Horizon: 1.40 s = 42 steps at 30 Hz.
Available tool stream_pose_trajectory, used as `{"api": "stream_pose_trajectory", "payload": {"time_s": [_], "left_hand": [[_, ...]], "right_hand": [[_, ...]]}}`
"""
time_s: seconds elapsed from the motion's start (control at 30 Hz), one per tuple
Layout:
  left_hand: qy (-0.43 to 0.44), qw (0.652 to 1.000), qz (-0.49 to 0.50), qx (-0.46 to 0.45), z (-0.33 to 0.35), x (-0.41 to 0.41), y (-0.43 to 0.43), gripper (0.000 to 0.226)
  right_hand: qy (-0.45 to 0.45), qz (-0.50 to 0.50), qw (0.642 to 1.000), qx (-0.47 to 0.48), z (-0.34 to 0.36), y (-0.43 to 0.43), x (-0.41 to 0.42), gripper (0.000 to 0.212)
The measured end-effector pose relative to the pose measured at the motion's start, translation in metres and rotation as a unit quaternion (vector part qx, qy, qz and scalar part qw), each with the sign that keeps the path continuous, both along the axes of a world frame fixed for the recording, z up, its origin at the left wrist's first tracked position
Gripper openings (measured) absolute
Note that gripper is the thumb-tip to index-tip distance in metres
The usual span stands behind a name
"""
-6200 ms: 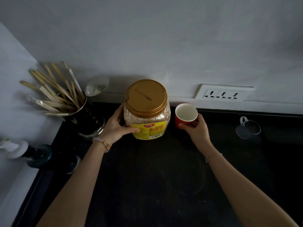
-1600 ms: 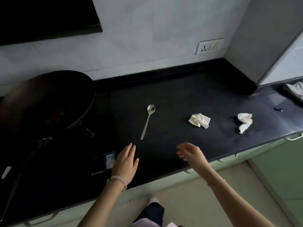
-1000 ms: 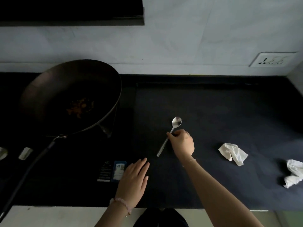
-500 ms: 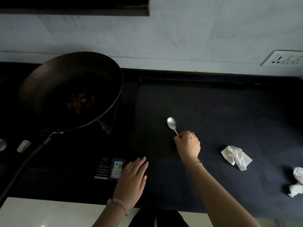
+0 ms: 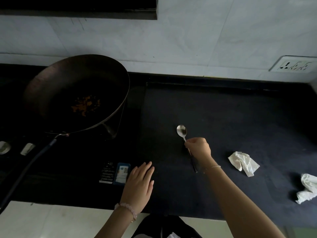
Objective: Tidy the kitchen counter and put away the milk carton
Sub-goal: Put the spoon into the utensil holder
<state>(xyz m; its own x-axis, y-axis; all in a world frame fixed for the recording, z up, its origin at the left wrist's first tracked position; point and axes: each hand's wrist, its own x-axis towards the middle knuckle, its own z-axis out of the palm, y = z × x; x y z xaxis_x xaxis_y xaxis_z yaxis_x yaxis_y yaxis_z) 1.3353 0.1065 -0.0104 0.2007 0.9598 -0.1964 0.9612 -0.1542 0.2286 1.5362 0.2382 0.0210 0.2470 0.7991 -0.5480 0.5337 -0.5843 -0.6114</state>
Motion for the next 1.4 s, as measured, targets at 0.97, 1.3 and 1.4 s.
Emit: {"api": "stream_pose_trajectory", "payload": {"time_s": [0.97, 1.3, 1.4], "left_hand": [[-0.329, 0.794, 0.511, 0.003, -0.004, 0.045, -0.202, 0.016], [-0.453, 0.372, 0.801, -0.122, -0.081, 0.135, -0.435, 0.015], [-0.423, 0.331, 0.831, -0.142, -0.098, 0.158, -0.472, 0.019]], "right_hand": [[0.269, 0.225, 0.935, -0.058, 0.025, -0.156, -0.009, 0.01], [0.234, 0.443, 0.852, -0.148, 0.007, -0.248, -0.064, 0.005], [0.214, 0.484, 0.833, -0.163, -0.002, -0.269, -0.091, 0.008]]}}
